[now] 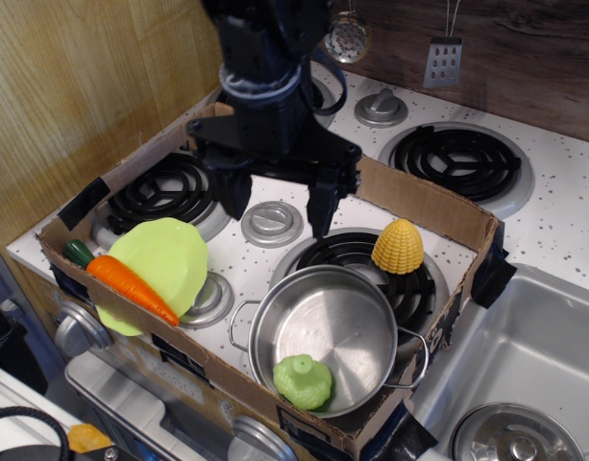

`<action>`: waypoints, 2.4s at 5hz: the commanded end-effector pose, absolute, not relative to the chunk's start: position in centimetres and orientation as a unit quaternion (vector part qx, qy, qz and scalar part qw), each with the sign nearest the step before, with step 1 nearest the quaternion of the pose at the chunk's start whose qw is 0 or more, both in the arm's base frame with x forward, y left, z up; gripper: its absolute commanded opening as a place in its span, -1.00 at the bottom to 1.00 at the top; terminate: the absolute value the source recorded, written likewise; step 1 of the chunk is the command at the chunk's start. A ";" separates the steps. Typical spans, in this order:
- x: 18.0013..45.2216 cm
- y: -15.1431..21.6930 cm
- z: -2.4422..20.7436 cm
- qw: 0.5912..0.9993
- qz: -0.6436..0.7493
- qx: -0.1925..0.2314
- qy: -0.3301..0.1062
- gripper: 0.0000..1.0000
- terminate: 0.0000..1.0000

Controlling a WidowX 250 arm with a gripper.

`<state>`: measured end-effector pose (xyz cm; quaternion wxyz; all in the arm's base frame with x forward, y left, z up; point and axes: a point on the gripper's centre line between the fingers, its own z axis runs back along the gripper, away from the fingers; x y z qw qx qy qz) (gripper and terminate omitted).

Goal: Take broccoli out of pan

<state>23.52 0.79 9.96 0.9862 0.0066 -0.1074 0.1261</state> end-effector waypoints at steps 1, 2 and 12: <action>21.5 -0.6 7.4 0.985 0.116 -0.012 -0.126 1.00 -1.00; 21.0 -1.6 6.0 0.984 0.127 -0.016 -0.121 1.00 -1.00; 19.2 -4.8 4.8 0.983 0.163 0.007 -0.088 -1.00 -1.00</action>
